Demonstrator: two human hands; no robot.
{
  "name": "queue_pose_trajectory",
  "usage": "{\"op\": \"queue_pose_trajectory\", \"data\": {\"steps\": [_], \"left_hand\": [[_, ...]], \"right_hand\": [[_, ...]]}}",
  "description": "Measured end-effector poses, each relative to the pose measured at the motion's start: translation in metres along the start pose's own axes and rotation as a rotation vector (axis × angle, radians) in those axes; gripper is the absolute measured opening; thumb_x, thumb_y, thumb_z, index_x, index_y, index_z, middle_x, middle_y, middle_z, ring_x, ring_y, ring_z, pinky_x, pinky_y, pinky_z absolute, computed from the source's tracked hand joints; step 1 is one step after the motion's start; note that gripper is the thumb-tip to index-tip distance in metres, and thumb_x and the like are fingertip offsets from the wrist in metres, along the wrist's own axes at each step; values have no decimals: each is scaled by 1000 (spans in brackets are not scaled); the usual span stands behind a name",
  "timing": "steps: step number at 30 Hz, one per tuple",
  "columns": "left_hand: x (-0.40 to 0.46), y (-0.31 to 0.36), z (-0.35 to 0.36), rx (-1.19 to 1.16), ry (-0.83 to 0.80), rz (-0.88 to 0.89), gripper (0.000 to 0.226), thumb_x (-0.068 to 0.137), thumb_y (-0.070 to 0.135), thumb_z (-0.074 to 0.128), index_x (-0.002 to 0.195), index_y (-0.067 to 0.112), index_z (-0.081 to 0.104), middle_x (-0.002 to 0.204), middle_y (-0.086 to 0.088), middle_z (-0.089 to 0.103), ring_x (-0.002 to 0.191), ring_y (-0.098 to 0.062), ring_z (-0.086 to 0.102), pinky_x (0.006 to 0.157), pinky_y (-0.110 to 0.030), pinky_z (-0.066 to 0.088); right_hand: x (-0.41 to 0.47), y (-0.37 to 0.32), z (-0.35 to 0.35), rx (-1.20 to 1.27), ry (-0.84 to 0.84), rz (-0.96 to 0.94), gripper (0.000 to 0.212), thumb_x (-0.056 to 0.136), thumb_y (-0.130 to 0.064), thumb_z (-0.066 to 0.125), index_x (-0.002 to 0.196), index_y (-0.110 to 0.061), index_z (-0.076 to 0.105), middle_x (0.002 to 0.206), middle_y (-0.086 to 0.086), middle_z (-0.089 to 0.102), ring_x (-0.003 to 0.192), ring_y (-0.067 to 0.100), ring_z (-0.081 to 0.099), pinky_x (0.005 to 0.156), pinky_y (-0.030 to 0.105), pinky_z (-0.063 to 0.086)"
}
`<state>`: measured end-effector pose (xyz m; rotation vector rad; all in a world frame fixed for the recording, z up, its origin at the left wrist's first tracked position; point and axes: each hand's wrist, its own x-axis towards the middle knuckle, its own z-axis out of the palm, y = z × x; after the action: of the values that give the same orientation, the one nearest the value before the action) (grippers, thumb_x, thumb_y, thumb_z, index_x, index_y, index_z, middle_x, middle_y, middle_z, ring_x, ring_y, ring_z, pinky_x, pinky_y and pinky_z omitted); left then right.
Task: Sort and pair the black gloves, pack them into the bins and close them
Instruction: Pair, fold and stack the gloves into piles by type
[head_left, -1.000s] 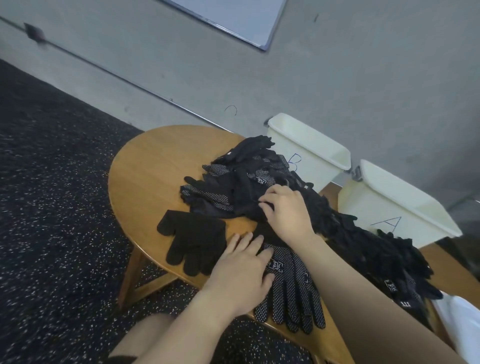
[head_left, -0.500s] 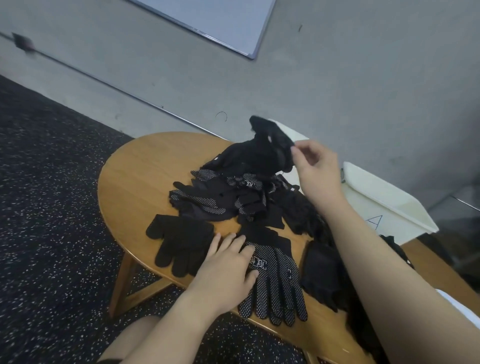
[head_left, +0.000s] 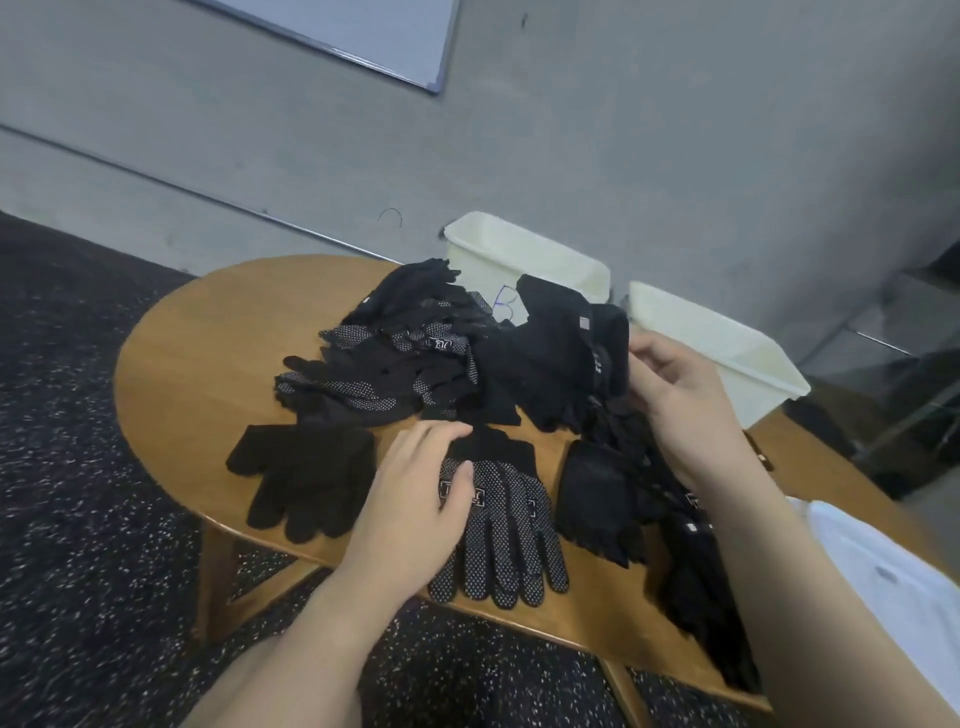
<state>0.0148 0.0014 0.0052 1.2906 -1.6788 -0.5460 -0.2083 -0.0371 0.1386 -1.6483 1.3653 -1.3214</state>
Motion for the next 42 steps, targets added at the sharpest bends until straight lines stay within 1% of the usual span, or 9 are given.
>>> {"op": "queue_pose_trajectory", "data": {"steps": [5, 10, 14, 19, 23, 29, 36, 39, 42], "left_hand": [[2, 16, 19, -30, -64, 104, 33, 101, 43, 45, 126, 28, 62, 121, 23, 55, 122, 1, 50, 108, -28, 44], [-3, 41, 52, -214, -169, 118, 48, 92, 63, 56, 131, 36, 58, 126, 27, 58, 125, 0, 54, 103, -19, 45], [-9, 53, 73, -409, -126, 13, 30, 88, 58, 64, 112, 40, 61, 108, 19, 68, 104, -1, 65, 84, -16, 50], [0, 51, 81, -531, -51, -120, 5, 100, 34, 64, 104, 31, 65, 102, 16, 73, 97, 0, 69, 79, -11, 50], [9, 49, 76, -590, -15, -130, 10, 99, 39, 60, 104, 36, 68, 106, 12, 75, 102, -3, 70, 83, -12, 51], [12, 50, 68, -583, -15, -46, 20, 97, 33, 65, 114, 31, 73, 115, 8, 76, 110, -11, 71, 89, -20, 55], [3, 61, 72, -627, -52, -44, 14, 98, 19, 68, 109, 21, 76, 109, 0, 79, 103, -16, 74, 82, -20, 57], [1, 67, 70, -639, -97, -26, 21, 100, 30, 62, 113, 18, 75, 109, -3, 77, 104, -17, 73, 83, -22, 56], [-3, 71, 70, -658, -165, 12, 31, 103, 43, 54, 118, 25, 74, 113, 0, 76, 109, -17, 70, 92, -35, 57]], "right_hand": [[-35, 18, -19, -71, 159, 45, 14, 102, -23, 64, 102, -22, 78, 94, -4, 79, 89, 12, 75, 72, 22, 59], [-71, 50, 1, -158, 265, -116, 13, 99, -7, 65, 102, -11, 77, 94, -6, 76, 94, 9, 71, 82, 24, 56], [-95, 84, 20, -221, 228, -176, 13, 92, 0, 72, 97, -12, 78, 100, -8, 72, 100, 11, 68, 88, 19, 50], [-95, 92, 20, -211, 164, -239, 14, 93, -9, 73, 102, -18, 80, 102, -12, 69, 102, 11, 67, 89, 26, 53], [-96, 96, 10, -305, 103, -243, 12, 95, -17, 72, 105, -19, 79, 107, -12, 67, 105, 14, 66, 92, 42, 53], [-100, 92, -13, -346, 156, -319, 15, 94, -15, 72, 108, -14, 76, 110, -7, 65, 108, 13, 64, 93, 36, 53], [-111, 83, -14, -459, -23, -317, 54, 85, -38, 76, 135, -23, 61, 138, -10, 51, 131, 10, 49, 108, 34, 44], [-111, 82, -10, -477, -65, -254, 63, 85, -41, 77, 141, -26, 53, 142, -13, 48, 133, 9, 47, 109, 38, 45], [-110, 81, -7, -454, -9, -230, 53, 91, -32, 73, 139, -26, 52, 135, -15, 52, 122, 13, 56, 101, 39, 50]]}}
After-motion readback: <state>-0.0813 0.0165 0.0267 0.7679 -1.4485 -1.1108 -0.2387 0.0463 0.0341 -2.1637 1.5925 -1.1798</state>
